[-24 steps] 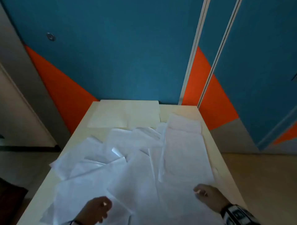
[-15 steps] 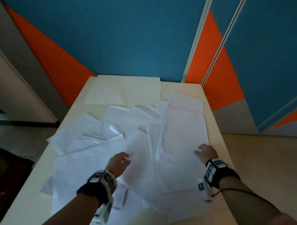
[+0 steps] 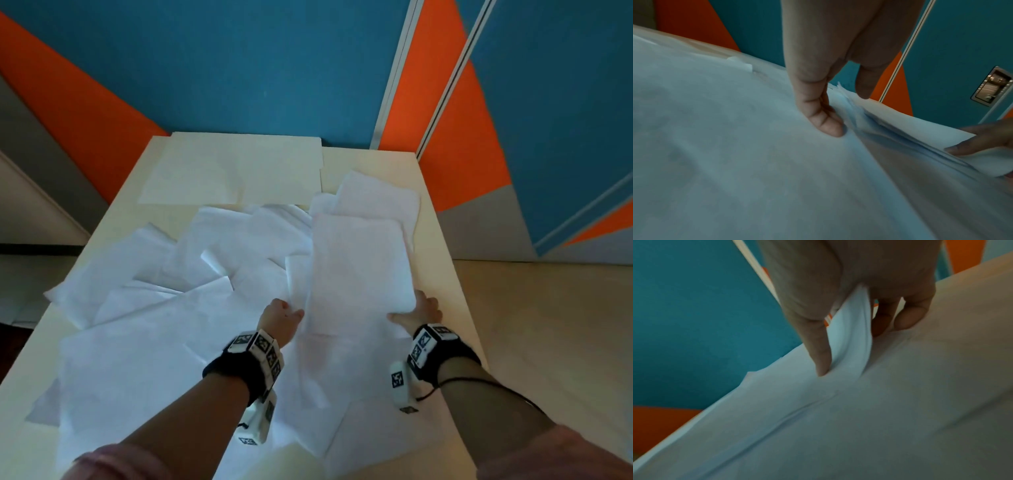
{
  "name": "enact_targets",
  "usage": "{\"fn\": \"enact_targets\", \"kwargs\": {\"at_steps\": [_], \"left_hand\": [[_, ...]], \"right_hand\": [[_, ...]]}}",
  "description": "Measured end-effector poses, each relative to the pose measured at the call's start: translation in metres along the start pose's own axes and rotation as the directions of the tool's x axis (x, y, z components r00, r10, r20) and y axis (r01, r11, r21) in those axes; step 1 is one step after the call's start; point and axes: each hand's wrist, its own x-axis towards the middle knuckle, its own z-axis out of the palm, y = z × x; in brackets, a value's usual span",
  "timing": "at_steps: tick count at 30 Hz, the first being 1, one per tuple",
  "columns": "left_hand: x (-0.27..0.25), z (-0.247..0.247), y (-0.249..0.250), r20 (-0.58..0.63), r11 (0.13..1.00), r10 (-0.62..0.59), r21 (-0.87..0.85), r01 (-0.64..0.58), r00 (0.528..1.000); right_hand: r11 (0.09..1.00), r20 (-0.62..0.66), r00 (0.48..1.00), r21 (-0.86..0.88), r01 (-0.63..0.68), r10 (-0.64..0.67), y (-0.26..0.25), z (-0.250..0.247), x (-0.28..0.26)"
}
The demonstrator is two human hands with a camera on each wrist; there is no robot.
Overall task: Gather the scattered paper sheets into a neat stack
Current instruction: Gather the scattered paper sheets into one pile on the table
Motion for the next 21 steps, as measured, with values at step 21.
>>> {"fn": "enact_targets", "kwargs": {"at_steps": [21], "left_hand": [[-0.001,0.005,0.011,-0.037,0.981,0.027,0.192,-0.019,0.999]], "right_hand": [[0.981,0.07,0.992,-0.16,0.112,-0.102,-0.036,0.006,0.015]]}}
